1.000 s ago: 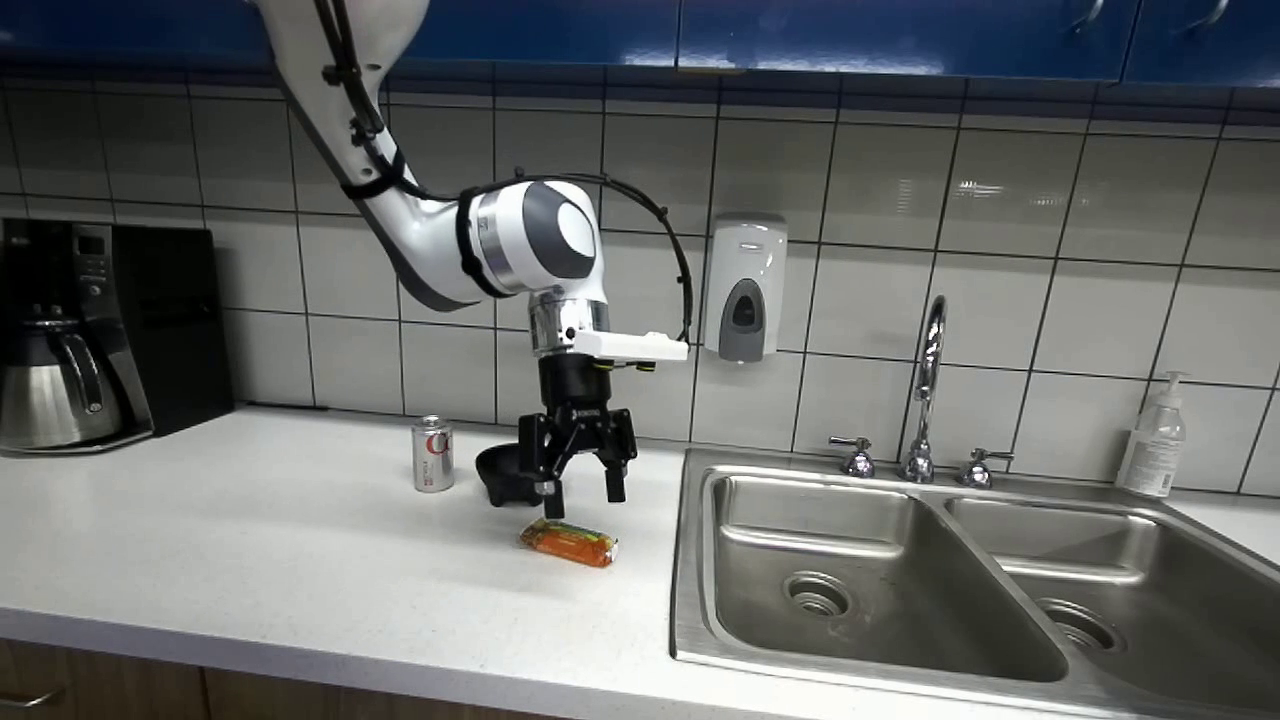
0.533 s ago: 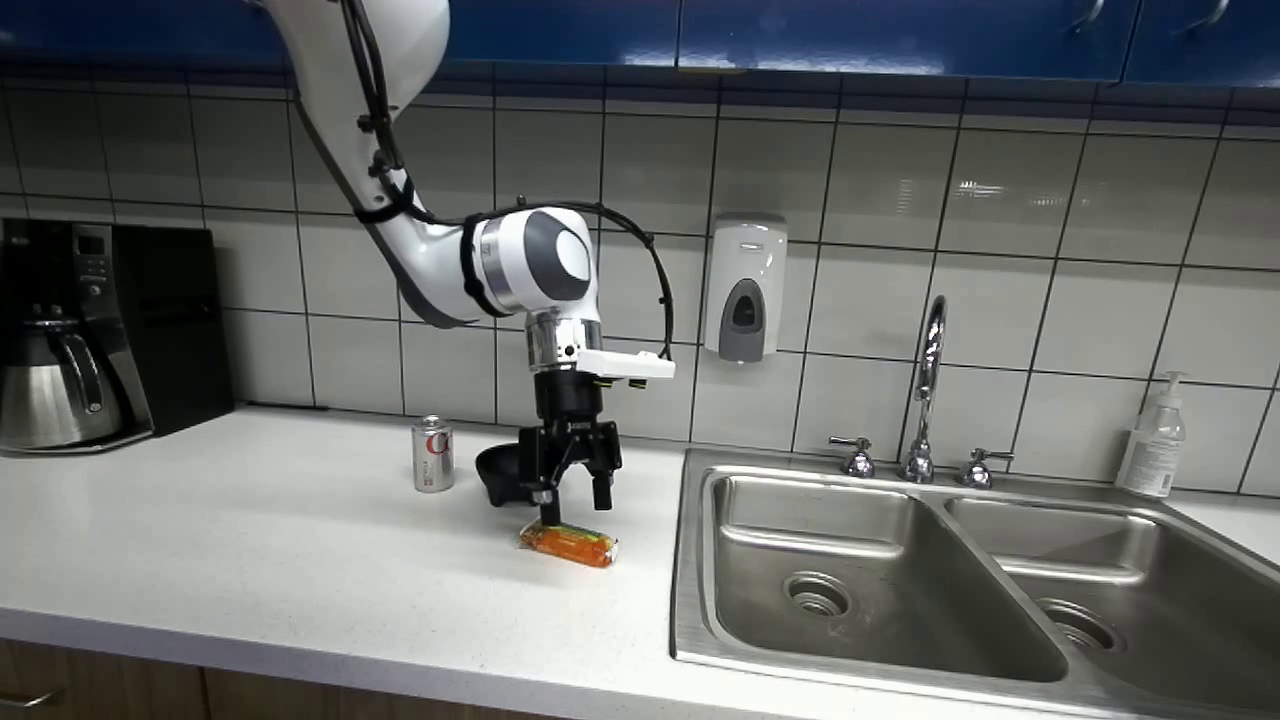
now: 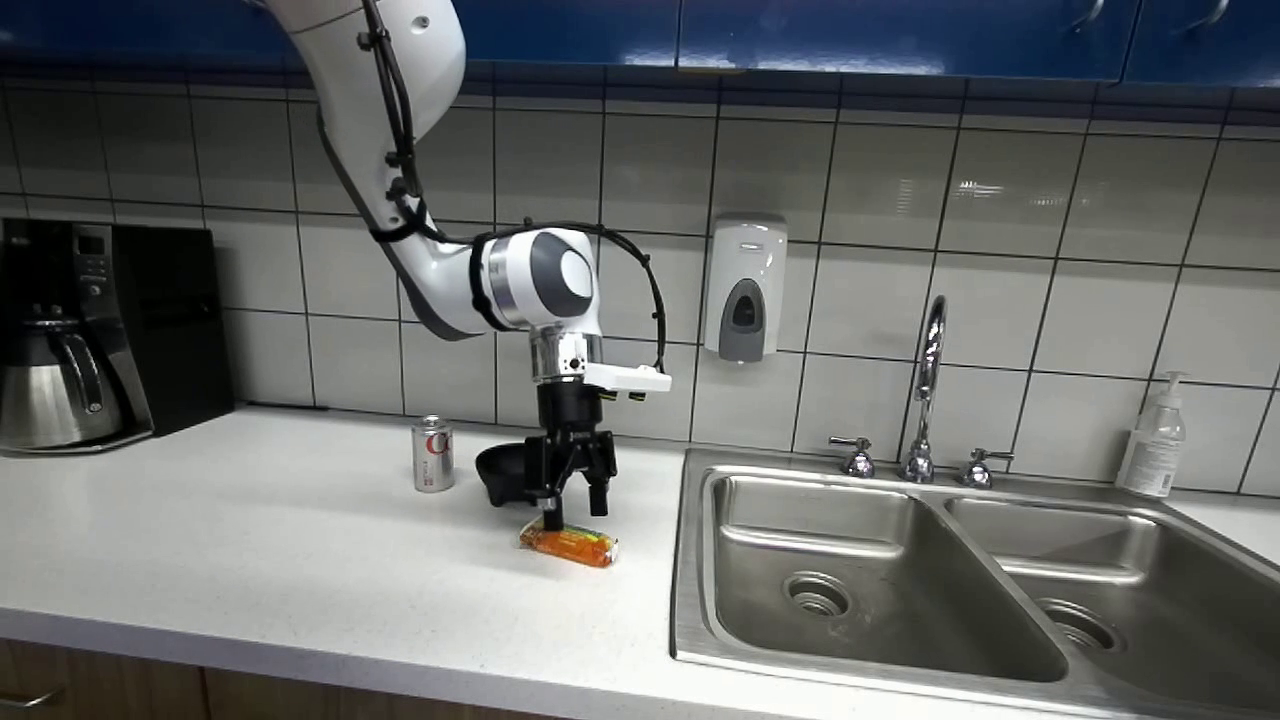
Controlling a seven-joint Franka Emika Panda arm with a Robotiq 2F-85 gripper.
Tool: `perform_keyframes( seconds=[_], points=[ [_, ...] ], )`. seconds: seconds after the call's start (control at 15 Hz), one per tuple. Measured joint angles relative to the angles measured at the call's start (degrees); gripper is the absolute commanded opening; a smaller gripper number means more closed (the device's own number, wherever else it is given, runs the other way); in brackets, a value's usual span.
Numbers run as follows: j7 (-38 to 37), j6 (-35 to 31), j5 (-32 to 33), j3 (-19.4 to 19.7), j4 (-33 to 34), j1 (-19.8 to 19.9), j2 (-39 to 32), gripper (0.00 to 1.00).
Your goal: Put the candy bar into the black bowl
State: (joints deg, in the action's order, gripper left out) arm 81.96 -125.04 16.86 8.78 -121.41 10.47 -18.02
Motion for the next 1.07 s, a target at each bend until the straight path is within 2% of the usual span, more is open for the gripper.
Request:
perform_keyframes(
  seconds=[0.6, 1.07],
  points=[
    [2.38, 0.0, 0.01, -0.49, 5.65, 0.13, -6.71, 1.0],
    [2.72, 0.0, 0.01, -1.17, 8.08, 0.14, -8.75, 1.0]
  ],
)
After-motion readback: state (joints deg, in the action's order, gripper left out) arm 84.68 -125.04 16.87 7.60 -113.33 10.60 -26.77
